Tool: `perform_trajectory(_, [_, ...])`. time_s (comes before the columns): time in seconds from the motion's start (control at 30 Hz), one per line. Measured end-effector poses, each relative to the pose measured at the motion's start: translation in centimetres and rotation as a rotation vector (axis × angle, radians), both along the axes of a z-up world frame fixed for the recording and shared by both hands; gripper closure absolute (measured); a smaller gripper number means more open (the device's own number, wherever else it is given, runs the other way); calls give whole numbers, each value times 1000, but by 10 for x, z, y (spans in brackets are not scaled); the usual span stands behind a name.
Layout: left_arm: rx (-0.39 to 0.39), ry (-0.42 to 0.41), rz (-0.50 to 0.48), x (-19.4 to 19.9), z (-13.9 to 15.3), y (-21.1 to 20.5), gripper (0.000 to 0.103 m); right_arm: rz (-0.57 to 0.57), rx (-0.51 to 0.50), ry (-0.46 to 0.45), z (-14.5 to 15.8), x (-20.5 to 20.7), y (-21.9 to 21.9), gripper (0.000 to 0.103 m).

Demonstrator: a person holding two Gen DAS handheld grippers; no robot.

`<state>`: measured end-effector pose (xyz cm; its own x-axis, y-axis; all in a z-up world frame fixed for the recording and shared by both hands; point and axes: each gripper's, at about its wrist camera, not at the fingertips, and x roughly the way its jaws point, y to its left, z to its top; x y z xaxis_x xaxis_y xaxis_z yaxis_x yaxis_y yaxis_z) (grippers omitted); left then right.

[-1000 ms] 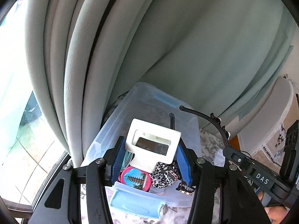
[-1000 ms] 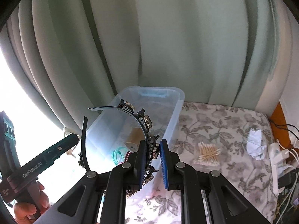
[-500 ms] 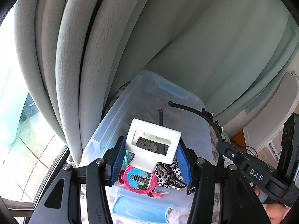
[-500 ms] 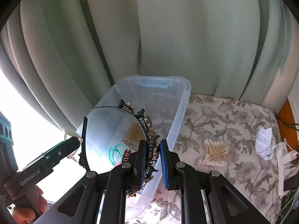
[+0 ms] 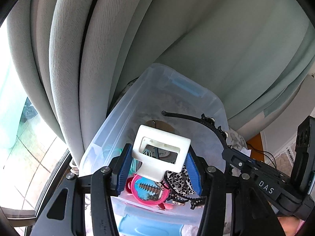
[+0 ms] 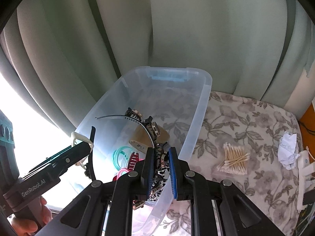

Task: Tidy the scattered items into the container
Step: 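Lower both grippers into the box and open them to release holder and headband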

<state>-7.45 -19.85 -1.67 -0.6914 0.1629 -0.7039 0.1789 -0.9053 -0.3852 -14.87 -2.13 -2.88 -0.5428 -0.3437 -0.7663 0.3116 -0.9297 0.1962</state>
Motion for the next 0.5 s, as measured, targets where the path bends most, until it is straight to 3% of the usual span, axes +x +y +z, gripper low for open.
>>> perform_trajectory(0.5, [-6, -33, 4, 6, -1, 4, 49, 20, 6, -28, -9, -10, -5, 86])
